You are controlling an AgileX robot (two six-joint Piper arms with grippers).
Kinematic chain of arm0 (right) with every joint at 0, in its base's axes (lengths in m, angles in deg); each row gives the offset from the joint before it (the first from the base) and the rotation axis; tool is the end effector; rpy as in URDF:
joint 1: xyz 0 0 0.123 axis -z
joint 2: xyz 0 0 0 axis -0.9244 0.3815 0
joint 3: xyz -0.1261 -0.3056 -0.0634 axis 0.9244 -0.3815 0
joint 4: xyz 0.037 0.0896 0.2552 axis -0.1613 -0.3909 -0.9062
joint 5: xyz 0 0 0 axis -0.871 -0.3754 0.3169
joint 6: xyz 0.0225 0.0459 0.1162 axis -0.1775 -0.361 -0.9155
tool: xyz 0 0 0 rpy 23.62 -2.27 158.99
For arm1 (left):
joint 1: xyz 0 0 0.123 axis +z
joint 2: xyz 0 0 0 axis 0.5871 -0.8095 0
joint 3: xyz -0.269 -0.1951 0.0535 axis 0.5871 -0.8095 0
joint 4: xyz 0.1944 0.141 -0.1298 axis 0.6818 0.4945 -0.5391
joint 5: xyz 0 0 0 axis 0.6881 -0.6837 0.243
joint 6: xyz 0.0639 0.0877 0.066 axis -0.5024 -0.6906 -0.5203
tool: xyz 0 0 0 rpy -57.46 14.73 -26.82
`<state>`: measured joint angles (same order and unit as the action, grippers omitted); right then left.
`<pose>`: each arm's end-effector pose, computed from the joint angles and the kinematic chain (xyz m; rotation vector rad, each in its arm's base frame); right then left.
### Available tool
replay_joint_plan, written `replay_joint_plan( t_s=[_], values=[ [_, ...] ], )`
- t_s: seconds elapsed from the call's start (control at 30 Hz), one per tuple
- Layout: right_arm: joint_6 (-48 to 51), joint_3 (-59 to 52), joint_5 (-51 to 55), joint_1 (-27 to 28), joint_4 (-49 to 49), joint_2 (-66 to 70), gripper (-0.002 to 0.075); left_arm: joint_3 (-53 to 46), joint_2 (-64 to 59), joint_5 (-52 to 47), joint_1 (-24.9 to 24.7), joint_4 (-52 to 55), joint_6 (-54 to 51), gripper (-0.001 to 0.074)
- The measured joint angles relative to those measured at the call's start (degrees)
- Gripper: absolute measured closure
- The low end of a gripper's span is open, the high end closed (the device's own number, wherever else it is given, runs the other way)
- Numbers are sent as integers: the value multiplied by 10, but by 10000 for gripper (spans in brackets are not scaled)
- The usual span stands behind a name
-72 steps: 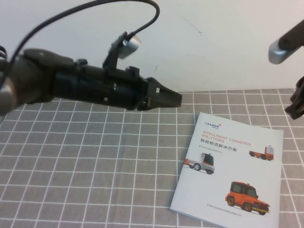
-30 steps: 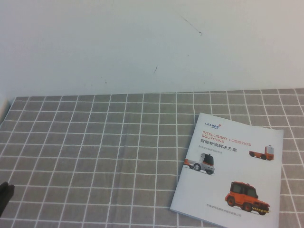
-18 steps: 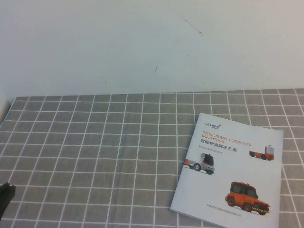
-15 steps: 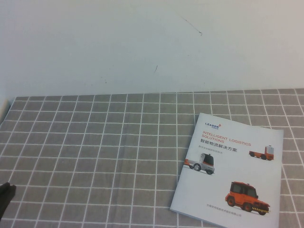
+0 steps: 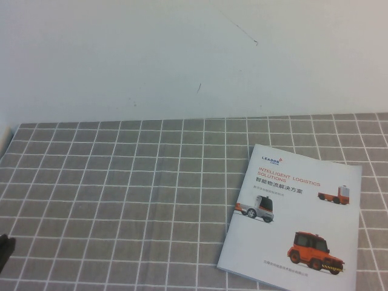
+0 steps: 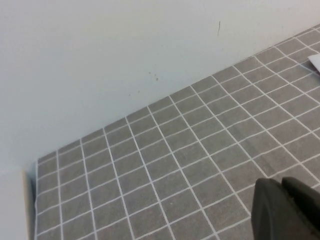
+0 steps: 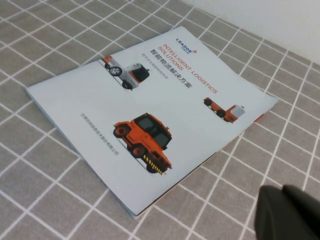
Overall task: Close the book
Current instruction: 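Close the open booklet and leave it lying on the table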
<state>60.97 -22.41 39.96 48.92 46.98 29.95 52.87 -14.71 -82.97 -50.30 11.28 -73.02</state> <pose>0.0542 0.0205 0.2579 -0.6107 1.9178 0.0459 0.0822 -0.0247 0.2808 0.4160 1.7162 -0.0589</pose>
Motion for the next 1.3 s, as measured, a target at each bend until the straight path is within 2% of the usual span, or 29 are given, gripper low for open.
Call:
replay_joint_plan(
  t_s=[0.13, 0.33, 0.43, 0.6, 0.77, 1.17, 1.3],
  values=[
    [0, 0, 1, 0, 0, 0, 727, -19, 48, -1, 36, 41, 0, 738],
    [0, 0, 1, 0, 0, 0, 727, -85, 123, -2, 125, 50, 17, 738],
    [0, 0, 1, 0, 0, 0, 728, -124, 158, -2, 144, 51, 37, 738],
    [0, 0, 1, 0, 0, 0, 728, -185, 178, -5, 148, 48, 57, 738],
    [0, 0, 2, 0, 0, 0, 728, -187, 178, -22, 148, 6, 58, 738],
    [0, 0, 2, 0, -1, -1, 728, -187, 180, -25, 148, -8, 59, 738],
    [0, 0, 2, 0, -1, -1, 728, -187, 180, -25, 148, -8, 127, 738]
  ],
)
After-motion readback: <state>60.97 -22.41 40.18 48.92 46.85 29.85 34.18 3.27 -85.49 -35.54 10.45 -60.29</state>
